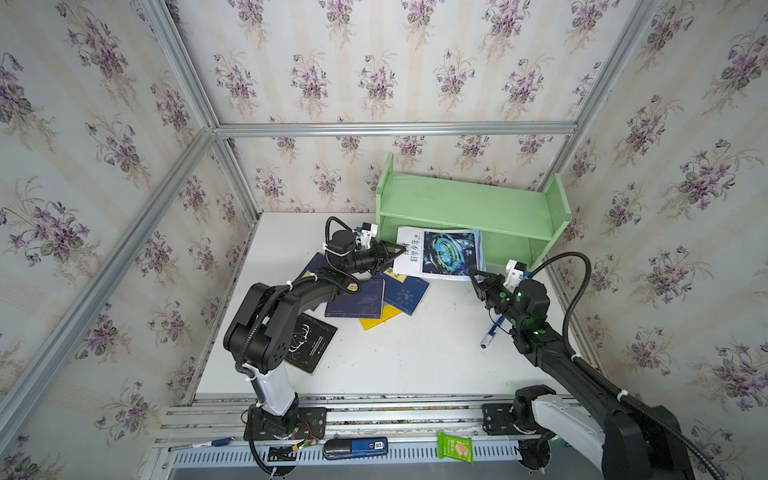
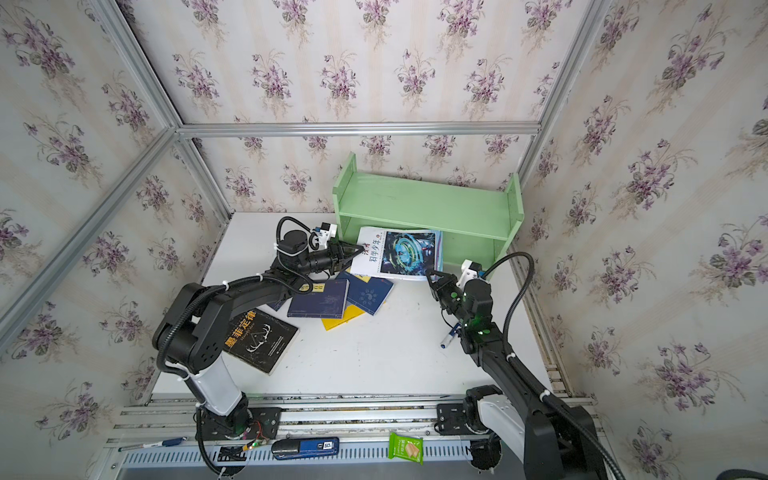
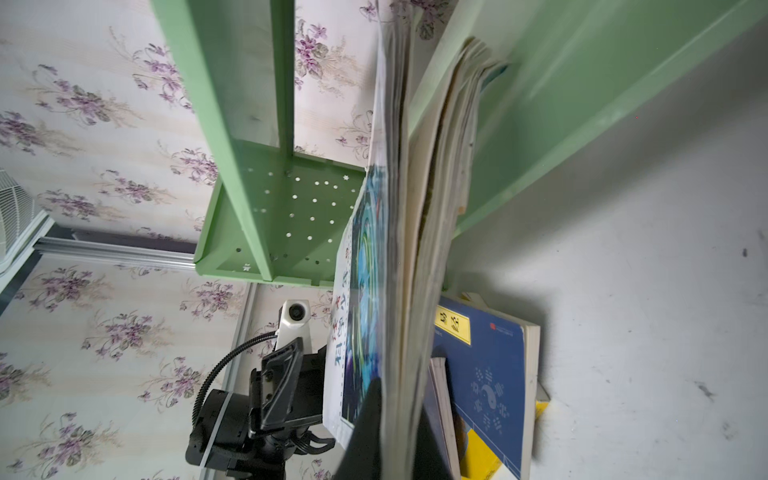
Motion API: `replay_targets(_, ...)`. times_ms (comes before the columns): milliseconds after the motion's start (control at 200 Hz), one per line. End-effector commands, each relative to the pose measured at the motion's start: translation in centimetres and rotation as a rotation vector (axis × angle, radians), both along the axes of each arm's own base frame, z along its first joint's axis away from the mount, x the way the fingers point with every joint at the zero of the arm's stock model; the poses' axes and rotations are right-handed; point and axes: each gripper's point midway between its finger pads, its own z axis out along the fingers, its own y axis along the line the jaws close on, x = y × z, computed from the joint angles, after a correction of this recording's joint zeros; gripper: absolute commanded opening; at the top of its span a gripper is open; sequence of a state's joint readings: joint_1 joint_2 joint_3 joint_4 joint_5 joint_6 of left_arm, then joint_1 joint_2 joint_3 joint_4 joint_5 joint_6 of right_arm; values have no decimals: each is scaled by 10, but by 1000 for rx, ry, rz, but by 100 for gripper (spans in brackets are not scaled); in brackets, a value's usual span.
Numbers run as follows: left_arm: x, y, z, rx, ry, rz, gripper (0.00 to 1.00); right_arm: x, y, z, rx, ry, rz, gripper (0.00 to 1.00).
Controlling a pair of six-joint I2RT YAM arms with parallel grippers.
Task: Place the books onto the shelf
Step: 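Carry the upright magazine with the right gripper toward the green shelf's lower opening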
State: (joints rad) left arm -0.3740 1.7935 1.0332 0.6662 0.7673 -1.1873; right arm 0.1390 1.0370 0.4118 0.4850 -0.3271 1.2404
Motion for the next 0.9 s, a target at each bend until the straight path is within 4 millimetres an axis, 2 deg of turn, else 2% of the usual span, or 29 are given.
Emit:
replay_targets(0, 9, 11, 8, 0, -58, 32, 66, 21, -5, 20, -26, -77, -26, 0)
replay_targets(50, 11, 19, 7, 10, -60, 56, 72, 29, -5, 22, -27, -79, -26, 0)
replay_targets(180, 12, 33, -8, 79, -30, 101, 83, 49, -5, 19, 7, -84, -46, 0)
replay_targets(410, 9, 37, -20, 119, 28, 121, 83, 73, 0, 14, 73, -103, -49, 0)
replay_targets(660, 11, 41, -45, 185, 109, 147, 74, 82, -2, 17, 77, -124, -65, 0)
replay_targets(895, 22, 28, -33, 143, 102, 132, 63, 85, 1, 13, 82, -130, -50, 0)
